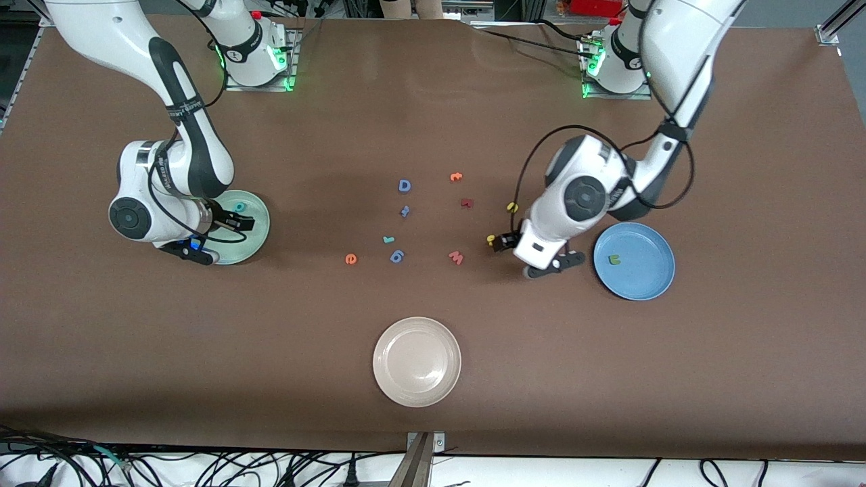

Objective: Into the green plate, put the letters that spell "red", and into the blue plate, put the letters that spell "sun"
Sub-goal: 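Release the teal d on the mint plate while the left gripper returns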

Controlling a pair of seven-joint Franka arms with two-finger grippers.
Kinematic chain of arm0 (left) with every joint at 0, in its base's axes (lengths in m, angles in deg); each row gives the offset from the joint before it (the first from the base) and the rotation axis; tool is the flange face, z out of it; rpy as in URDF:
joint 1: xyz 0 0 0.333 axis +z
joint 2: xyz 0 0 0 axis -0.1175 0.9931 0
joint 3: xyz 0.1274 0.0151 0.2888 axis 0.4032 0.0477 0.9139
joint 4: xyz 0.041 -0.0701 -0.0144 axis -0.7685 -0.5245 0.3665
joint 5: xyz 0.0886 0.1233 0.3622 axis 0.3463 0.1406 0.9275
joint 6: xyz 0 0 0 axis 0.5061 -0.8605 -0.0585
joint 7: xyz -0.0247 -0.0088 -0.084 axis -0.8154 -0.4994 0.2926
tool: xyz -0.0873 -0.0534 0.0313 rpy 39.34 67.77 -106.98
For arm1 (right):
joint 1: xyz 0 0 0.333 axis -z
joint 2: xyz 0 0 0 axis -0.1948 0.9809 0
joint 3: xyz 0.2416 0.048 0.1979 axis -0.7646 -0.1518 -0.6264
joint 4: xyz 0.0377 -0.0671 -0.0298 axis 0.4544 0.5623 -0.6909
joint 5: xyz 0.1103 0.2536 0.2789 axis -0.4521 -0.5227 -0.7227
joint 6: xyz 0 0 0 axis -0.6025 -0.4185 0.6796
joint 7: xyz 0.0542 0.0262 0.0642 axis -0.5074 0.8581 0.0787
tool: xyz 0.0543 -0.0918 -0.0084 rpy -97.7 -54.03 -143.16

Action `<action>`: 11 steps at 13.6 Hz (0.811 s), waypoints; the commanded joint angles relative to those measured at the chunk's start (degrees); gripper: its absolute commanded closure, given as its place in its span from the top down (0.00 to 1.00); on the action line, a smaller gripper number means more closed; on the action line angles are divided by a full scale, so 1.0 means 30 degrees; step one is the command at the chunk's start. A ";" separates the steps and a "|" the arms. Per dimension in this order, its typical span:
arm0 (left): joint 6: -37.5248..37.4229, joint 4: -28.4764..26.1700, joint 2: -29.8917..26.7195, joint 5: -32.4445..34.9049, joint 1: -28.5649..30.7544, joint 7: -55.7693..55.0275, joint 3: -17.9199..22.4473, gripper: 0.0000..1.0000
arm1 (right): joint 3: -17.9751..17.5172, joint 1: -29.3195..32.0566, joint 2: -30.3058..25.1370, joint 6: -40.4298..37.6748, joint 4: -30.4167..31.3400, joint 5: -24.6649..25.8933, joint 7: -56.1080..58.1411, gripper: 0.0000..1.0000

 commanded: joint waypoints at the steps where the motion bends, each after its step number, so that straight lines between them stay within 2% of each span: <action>1: 0.1894 -0.0396 0.0754 0.2265 -0.0798 -0.3721 0.0095 1.00 | -0.1188 -0.0209 -0.0220 -0.0821 -0.1715 -0.0203 -0.2013 0.99; 3: 0.2541 -0.0425 0.1225 0.3354 -0.1090 -0.4987 0.0065 1.00 | -0.2182 -0.0238 0.0071 -0.0762 -0.2711 -0.0261 -0.3125 0.99; 6: 0.4064 -0.1185 0.1285 0.3387 -0.1151 -0.5696 0.0065 1.00 | -0.3706 -0.0413 0.1299 -0.0149 -0.4058 -0.0232 -0.6257 0.99; 8: 0.4127 -0.1304 0.1402 0.3416 -0.1296 -0.6074 0.0095 1.00 | -0.4557 -0.0530 0.2062 0.0987 -0.4473 -0.0203 -0.7988 0.99; 11: 0.4681 -0.1333 0.1840 0.4553 -0.1531 -0.7388 0.0095 1.00 | -0.4648 -0.1581 0.3350 0.3536 -0.4474 -0.0232 -0.9630 0.99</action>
